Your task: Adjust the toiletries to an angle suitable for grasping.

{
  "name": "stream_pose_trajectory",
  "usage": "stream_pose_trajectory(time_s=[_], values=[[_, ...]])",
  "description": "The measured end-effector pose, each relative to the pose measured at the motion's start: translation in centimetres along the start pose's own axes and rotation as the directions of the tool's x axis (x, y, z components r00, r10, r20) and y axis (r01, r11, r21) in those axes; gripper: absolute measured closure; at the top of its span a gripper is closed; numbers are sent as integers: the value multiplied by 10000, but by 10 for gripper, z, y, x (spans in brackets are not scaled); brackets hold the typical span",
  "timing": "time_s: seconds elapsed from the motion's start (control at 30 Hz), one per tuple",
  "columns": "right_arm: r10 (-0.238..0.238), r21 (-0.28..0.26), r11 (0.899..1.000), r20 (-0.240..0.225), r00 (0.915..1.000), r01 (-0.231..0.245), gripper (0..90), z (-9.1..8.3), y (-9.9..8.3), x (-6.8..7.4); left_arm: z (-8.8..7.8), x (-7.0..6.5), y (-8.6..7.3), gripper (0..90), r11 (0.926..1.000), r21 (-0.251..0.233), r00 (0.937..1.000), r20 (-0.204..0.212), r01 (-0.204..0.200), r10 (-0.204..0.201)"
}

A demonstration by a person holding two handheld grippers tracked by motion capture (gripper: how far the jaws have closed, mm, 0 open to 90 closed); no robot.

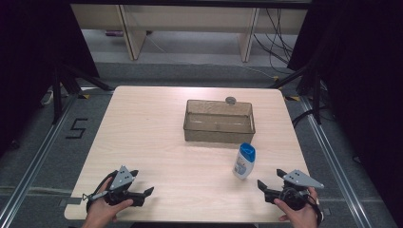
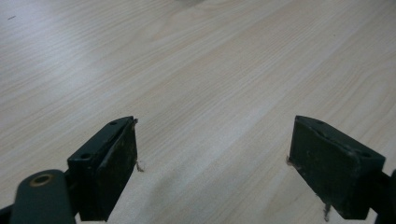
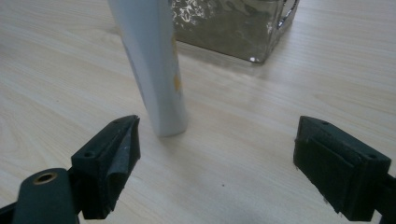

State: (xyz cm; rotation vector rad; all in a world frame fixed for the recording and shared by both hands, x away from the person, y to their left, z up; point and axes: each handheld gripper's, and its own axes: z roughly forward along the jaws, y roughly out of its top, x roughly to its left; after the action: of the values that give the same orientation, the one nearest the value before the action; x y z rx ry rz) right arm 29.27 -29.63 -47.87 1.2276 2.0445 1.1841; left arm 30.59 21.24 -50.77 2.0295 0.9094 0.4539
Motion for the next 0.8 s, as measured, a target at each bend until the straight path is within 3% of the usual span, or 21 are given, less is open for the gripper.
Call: stream_pose_trajectory(time_s=[0.1,0.13,0.17,0.2,0.23,0.27,0.3,0.33,0.37,0.4,0.5,0.57,0.67,0.77,0.8], values=[[-137,26,9999,-236,9996,138,159,2,3,3,1,-1,0,150,9999,-89,10000,38,91,-91],[230,107,9997,-363,9991,-226,158,2,4,8,1,-1,0,150,9999,-80,10000,31,79,-79],[230,107,9997,-363,9991,-226,158,2,4,8,0,0,0,150,10000,67,10000,51,-59,58],[-158,-95,9998,-346,9993,155,158,3,5,6,1,0,0,150,10000,-47,10000,51,78,-77],[-36,-70,10000,-393,9992,33,158,3,6,7,1,2,0,150,9997,149,9997,-116,-204,206],[-36,-70,10000,-393,9992,33,158,3,6,7,1,2,0,150,9997,149,9997,-116,-204,206],[199,-59,9998,-408,9990,-201,158,4,6,9,1,0,-1,150,10000,-22,10000,67,70,-70],[199,-59,9998,-408,9990,-201,158,4,6,9,1,0,-1,150,10000,-22,10000,67,70,-70],[175,-71,9998,-457,9988,-179,158,4,6,9,1,0,0,150,10000,39,10000,36,38,-38],[-235,-247,9994,-412,9989,225,158,5,8,7,1,0,0,150,10000,41,10000,34,35,-35],[-155,-213,9997,-615,9980,142,158,9,12,13,0,1,0,150,9996,202,9998,-62,-211,212],[-300,-289,9992,-645,9975,282,158,11,14,14,1,0,-1,150,10000,42,10000,-3,31,-31],[-463,-366,9984,-622,9970,441,158,12,17,15,1,0,-1,150,10000,37,10000,-6,34,-34],[-171,-271,9995,-694,9974,152,158,14,18,19,1,2,-1,150,9998,180,9999,-72,-118,120],[-510,-439,9979,-675,9964,481,158,16,19,17,1,0,-1,150,10000,41,10000,-16,35,-35]])
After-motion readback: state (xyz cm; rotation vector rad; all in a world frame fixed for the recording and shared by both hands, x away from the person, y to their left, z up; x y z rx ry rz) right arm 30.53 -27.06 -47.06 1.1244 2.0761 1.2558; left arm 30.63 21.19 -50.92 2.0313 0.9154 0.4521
